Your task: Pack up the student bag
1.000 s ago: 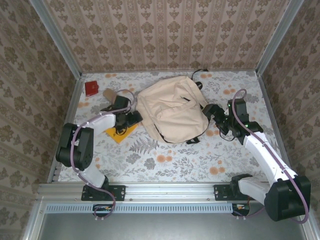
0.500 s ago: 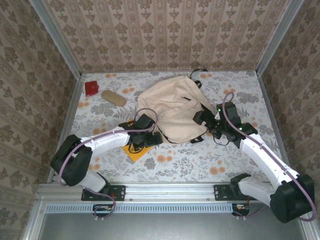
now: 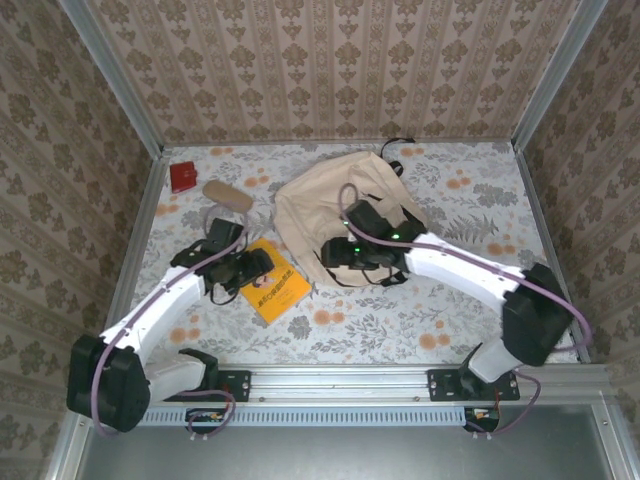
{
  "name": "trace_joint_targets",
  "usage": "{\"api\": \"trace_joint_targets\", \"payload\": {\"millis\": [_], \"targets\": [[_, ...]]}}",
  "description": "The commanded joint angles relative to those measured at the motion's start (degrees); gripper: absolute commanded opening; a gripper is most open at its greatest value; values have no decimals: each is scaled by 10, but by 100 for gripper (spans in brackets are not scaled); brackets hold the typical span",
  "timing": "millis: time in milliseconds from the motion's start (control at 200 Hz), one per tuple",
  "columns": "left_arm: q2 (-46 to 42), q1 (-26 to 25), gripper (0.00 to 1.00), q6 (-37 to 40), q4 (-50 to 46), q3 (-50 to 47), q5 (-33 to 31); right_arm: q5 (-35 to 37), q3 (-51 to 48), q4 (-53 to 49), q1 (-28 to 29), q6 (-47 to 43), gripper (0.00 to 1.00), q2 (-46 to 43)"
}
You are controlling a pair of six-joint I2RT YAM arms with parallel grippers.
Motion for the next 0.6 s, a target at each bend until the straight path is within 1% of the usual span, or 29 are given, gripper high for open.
{"api": "trace_joint_targets", "payload": {"millis": [0, 110, 230, 330, 385, 530, 595], "targets": [[-16, 39, 69, 21, -22, -34, 34, 11, 75, -19, 22, -65, 64, 83], [-16, 65, 65, 5, 12, -70, 64, -20, 147, -25, 32, -101, 57, 167], [-10, 71, 61, -11, 35, -92, 77, -53, 214, -30, 34, -148, 52, 239], [-4, 74, 59, -18, 45, -102, 84, -70, 262, -65, 34, -191, 48, 289], [-2, 74, 58, -20, 49, -106, 84, -76, 282, -72, 34, -208, 48, 311], [2, 74, 54, -31, 63, -122, 90, -98, 326, -90, 35, -238, 41, 358], [5, 75, 52, -33, 68, -126, 91, -107, 337, -92, 35, -244, 36, 370]]}}
